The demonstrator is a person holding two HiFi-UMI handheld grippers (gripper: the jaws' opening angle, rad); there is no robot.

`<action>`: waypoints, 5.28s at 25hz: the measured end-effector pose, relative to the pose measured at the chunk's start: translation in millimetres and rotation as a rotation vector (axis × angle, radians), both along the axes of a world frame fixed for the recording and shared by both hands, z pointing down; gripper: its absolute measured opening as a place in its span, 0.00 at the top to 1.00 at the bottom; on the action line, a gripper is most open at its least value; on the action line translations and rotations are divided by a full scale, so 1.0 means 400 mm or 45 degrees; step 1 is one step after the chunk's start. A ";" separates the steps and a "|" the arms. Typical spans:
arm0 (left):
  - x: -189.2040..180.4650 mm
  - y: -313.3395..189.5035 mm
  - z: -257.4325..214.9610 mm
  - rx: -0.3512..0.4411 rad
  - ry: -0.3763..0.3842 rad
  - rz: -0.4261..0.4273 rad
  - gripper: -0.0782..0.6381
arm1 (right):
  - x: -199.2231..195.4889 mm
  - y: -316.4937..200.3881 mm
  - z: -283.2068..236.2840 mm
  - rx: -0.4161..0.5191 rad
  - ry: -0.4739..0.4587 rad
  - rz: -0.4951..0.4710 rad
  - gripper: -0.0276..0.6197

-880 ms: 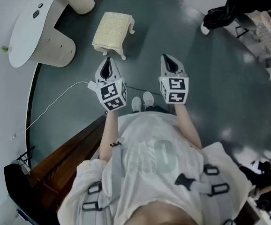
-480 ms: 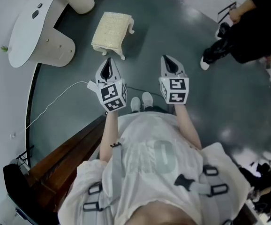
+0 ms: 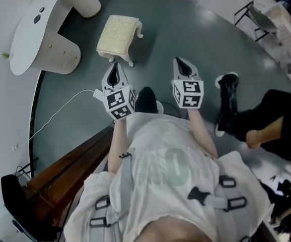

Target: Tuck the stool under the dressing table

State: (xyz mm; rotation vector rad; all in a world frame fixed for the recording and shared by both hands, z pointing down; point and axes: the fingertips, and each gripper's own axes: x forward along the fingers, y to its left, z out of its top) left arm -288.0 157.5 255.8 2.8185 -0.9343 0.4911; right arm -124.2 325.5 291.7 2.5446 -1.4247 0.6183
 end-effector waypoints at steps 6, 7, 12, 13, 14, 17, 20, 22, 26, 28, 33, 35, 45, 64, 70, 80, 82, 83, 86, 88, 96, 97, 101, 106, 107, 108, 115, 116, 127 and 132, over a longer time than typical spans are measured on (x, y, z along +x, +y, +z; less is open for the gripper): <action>0.051 -0.048 -0.011 0.017 0.016 0.014 0.89 | 0.053 -0.005 -0.001 -0.021 0.015 0.041 0.95; 0.065 -0.055 -0.008 0.025 0.018 0.026 0.89 | 0.063 -0.009 0.003 -0.032 0.039 0.042 0.95; 0.149 -0.083 0.025 0.020 0.016 0.097 0.89 | 0.097 -0.038 0.010 -0.046 0.050 0.054 0.95; 0.166 -0.088 0.028 0.016 0.013 0.108 0.89 | 0.110 -0.043 0.011 -0.049 0.053 0.064 0.95; 0.183 -0.091 0.027 0.015 0.010 0.121 0.89 | 0.124 -0.046 0.012 -0.049 0.056 0.076 0.95; 0.242 -0.109 0.017 0.036 0.008 0.171 0.89 | 0.170 -0.063 0.013 -0.044 0.049 0.116 0.95; 0.291 -0.143 0.025 0.026 0.005 0.188 0.89 | 0.204 -0.094 0.025 -0.060 0.045 0.117 0.95; 0.320 -0.170 0.031 0.007 0.008 0.186 0.89 | 0.230 -0.120 0.025 -0.074 0.046 0.111 0.95; 0.388 -0.234 0.022 -0.002 0.028 0.210 0.89 | 0.287 -0.191 0.011 -0.092 0.053 0.095 0.95; 0.421 -0.280 0.018 -0.008 0.035 0.213 0.89 | 0.308 -0.237 0.007 -0.112 0.064 0.073 0.95; 0.501 -0.393 0.005 -0.031 0.056 0.196 0.89 | 0.378 -0.347 0.003 -0.152 0.060 0.055 0.95; 0.540 -0.433 0.002 -0.028 0.059 0.194 0.89 | 0.411 -0.394 0.005 -0.166 0.056 0.038 0.95; 0.685 -0.654 0.041 -0.076 0.056 0.132 0.89 | 0.570 -0.649 0.035 -0.207 0.033 -0.063 0.95; 0.666 -0.928 0.045 -0.041 0.042 -0.356 0.89 | 0.701 -1.108 0.067 -0.178 0.018 -0.564 0.95; 0.600 -0.983 0.033 -0.032 0.070 -0.713 0.89 | 0.688 -1.287 0.061 -0.173 0.063 -0.908 0.95; 0.575 -0.916 0.019 0.004 0.092 -1.183 0.89 | 0.678 -1.390 0.026 -0.117 0.122 -1.373 0.95; 0.574 -0.886 0.024 0.005 0.084 -1.249 0.89 | 0.684 -1.392 0.034 -0.116 0.112 -1.416 0.95; 0.570 -0.870 0.027 0.005 0.078 -1.282 0.89 | 0.685 -1.392 0.038 -0.114 0.110 -1.435 0.95; 0.554 -0.812 0.028 0.007 0.067 -1.383 0.89 | 0.686 -1.389 0.042 -0.085 0.132 -1.486 0.95; 0.543 -0.775 0.029 0.007 0.069 -1.441 0.89 | 0.683 -1.380 0.051 -0.085 0.127 -1.515 0.95; 0.482 -0.705 0.026 0.019 0.051 -1.528 0.89 | 0.657 -1.326 0.080 -0.109 0.084 -1.551 0.95; 0.477 -0.701 0.018 0.027 0.046 -1.526 0.89 | 0.654 -1.322 0.081 -0.114 0.080 -1.544 0.95; 0.456 -0.690 0.030 0.020 0.024 -1.504 0.89 | 0.641 -1.305 0.093 -0.117 0.067 -1.520 0.95; 0.428 -0.681 0.039 0.027 0.057 -1.492 0.89 | 0.619 -1.280 0.083 -0.079 0.053 -1.497 0.95; 0.425 -0.683 0.039 0.031 0.067 -1.487 0.89 | 0.617 -1.279 0.083 -0.072 0.051 -1.493 0.95; 0.421 -0.684 0.039 0.035 0.079 -1.481 0.89 | 0.616 -1.279 0.085 -0.066 0.050 -1.489 0.95; 0.414 -0.693 0.013 0.086 0.131 -1.406 0.88 | 0.602 -1.280 0.078 -0.067 0.038 -1.511 0.95; 0.415 -0.696 0.014 0.080 0.142 -1.386 0.84 | 0.597 -1.279 0.077 -0.064 0.026 -1.522 0.95; 0.369 -0.698 0.076 -0.014 0.139 -1.420 0.47 | 0.560 -1.306 0.091 -0.001 0.058 -1.499 0.39; 0.359 -0.702 0.101 -0.053 0.127 -1.419 0.47 | 0.542 -1.314 0.109 -0.057 0.007 -1.506 0.40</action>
